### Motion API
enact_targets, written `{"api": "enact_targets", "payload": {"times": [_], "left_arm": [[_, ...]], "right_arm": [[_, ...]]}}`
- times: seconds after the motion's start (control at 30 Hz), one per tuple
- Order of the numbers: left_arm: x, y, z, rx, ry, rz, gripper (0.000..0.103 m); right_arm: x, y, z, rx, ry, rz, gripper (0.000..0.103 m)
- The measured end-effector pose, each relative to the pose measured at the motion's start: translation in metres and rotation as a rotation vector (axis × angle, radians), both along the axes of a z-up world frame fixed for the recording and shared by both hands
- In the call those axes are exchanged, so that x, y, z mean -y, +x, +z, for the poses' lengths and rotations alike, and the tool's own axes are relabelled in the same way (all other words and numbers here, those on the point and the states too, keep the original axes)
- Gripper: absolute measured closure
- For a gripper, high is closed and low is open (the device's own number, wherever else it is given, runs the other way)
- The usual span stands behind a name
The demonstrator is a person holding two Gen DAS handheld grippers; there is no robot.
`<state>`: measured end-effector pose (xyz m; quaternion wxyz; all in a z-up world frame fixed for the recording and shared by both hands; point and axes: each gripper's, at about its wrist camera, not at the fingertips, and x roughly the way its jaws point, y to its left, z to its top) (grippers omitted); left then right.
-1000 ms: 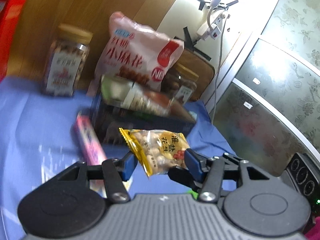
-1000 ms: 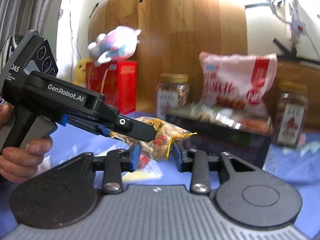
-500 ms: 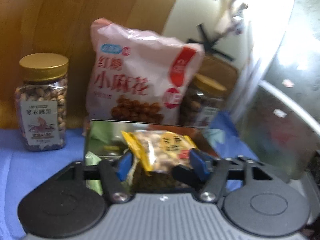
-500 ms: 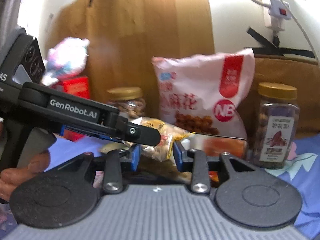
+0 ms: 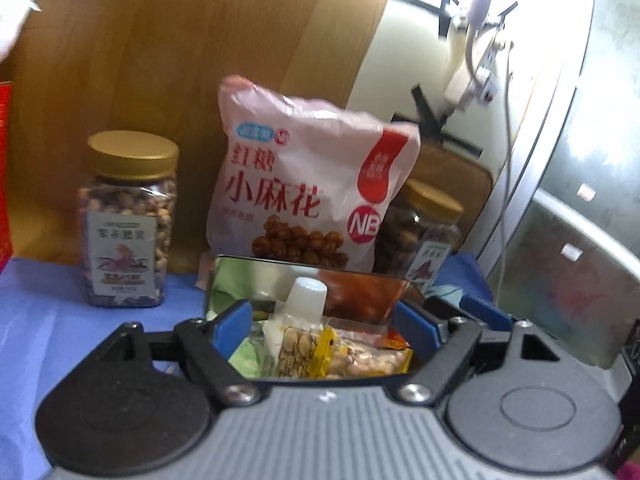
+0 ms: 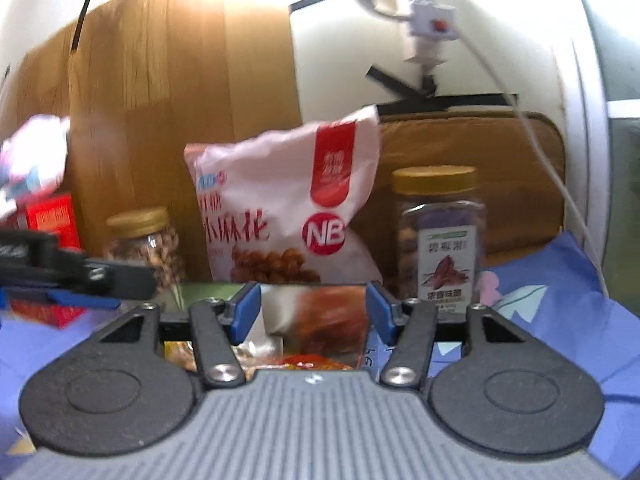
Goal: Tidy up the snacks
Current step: 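Open both tools to drop the peanut bag into the tin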
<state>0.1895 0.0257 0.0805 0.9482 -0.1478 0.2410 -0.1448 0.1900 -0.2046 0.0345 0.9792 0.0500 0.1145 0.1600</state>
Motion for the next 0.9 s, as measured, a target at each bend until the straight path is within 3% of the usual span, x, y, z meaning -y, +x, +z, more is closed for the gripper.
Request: {"api": "enact_targets", "payload": {"times": [0.13, 0.3, 0.47, 0.6, 0.73, 0.9], "left_arm": [[-0.021, -0.031, 0.001, 0.021, -0.024, 0.025, 0.022], [-0.050, -0.066, -0.014, 0.018, -0.001, 0.105, 0.021], [-0.082, -0.074, -0.047, -0.077, -0.029, 0.199, 0.021], [-0.097, -0.072, -0.063, -0.112, -0.066, 0.226, 0.021], [-0.097, -0.072, -0.068, -0.127, -0.070, 0.205, 0.021], [-0.099, -0.075, -0.070, -0.144, -0.075, 0.205, 0.021]], "right_arm": [[0.008, -0.023, 0.006, 0.031, 0.059, 0.038, 0.042], [-0.001, -0.048, 0.001, -0.023, 0.085, 0.152, 0.042], [-0.031, -0.065, -0.013, -0.127, 0.022, 0.303, 0.039], [-0.063, -0.073, -0.018, -0.192, -0.066, 0.420, 0.029], [-0.087, -0.081, -0.021, -0.192, -0.178, 0.456, 0.025], [-0.105, -0.064, -0.026, -0.251, -0.220, 0.461, 0.025]]}}
